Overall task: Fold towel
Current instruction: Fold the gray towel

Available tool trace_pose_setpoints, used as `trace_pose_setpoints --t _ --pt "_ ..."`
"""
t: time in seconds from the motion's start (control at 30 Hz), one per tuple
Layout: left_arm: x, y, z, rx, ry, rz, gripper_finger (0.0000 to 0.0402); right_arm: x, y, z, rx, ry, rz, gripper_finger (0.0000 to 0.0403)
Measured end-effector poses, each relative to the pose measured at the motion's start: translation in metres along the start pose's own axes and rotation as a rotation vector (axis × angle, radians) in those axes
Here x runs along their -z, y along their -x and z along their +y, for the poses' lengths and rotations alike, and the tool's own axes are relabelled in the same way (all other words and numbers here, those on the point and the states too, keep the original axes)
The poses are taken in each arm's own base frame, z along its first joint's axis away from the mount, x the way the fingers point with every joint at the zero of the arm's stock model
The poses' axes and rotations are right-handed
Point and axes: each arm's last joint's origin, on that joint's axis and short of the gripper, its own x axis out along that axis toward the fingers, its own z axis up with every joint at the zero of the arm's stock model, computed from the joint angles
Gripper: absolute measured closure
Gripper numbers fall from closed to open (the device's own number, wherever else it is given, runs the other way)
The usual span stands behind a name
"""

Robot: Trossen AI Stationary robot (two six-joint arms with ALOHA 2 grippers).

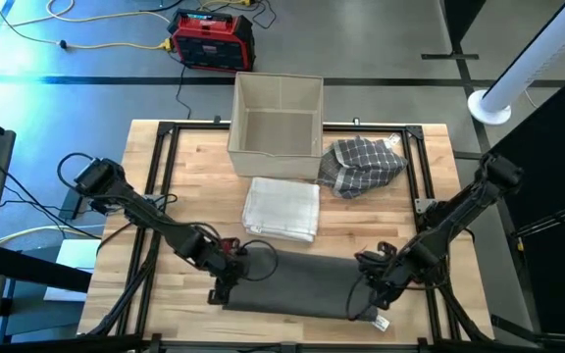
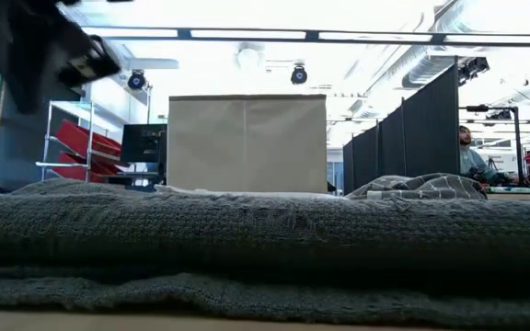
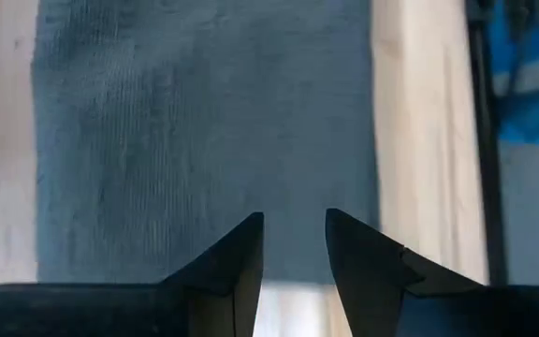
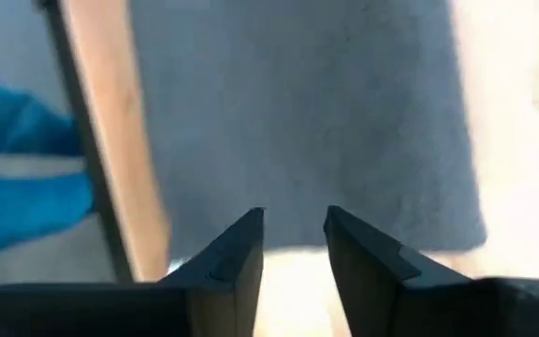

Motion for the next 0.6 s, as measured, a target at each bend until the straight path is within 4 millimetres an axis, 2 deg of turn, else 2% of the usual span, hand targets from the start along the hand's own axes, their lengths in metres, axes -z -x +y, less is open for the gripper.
trace_pose_setpoints --t 0.17,0.3,0.47,0.6 --pt "0.012 -0.026 0.013 0.002 0.072 -0.03 0.0315 -0.007 -0.011 -0.012 0.097 -0.03 0.089 0.04" --pt "0.02 -0.037 0.019 -0.001 0.11 -0.022 0.0335 -0.012 -0.019 -0.023 0.17 -0.058 0.163 0.0402" --pt "0.027 -0.046 0.014 0.088 0.165 -0.014 0.0349 -0.024 -0.008 -0.047 0.287 -0.113 0.127 0.0403" --pt "0.033 -0.053 0.009 0.163 0.21 0.001 0.0357 -0.032 0.014 -0.052 0.186 -0.222 0.107 0.0403"
